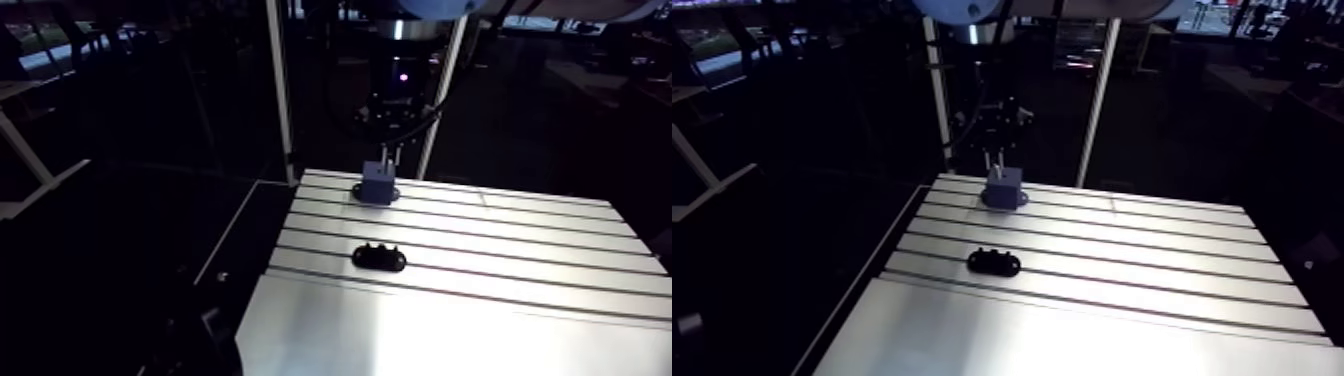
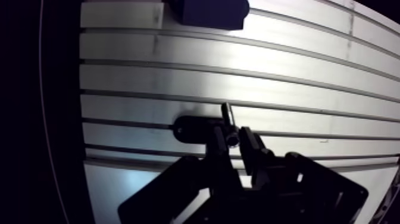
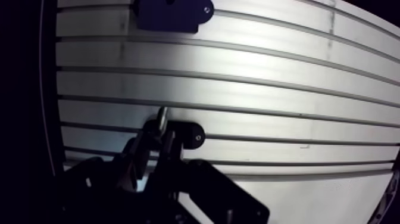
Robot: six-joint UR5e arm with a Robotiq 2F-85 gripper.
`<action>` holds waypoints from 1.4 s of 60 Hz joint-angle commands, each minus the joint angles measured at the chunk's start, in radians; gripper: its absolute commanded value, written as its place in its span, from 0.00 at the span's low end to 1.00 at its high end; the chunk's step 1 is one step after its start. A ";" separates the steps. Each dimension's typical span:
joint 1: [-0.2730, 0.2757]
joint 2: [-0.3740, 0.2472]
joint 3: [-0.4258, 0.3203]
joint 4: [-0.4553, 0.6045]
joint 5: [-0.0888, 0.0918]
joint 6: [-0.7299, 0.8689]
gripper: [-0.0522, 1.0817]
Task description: Pick up the M10 bolt and insert it into the hole until fully seated.
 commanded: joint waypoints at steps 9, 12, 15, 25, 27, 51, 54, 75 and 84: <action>-0.003 0.113 -0.242 0.234 -0.002 0.014 1.00; -0.003 0.140 -0.272 0.254 -0.002 0.018 1.00; -0.003 0.153 -0.287 0.263 -0.002 0.018 1.00; -0.011 0.205 -0.347 0.293 0.001 0.018 1.00; -0.011 0.216 -0.361 0.302 0.003 0.018 1.00; -0.009 0.366 -0.561 0.409 0.029 0.021 1.00; -0.009 0.385 -0.582 0.420 0.029 0.021 1.00; -0.011 0.428 -0.617 0.470 0.029 0.021 1.00; -0.011 0.443 -0.625 0.475 0.028 0.021 1.00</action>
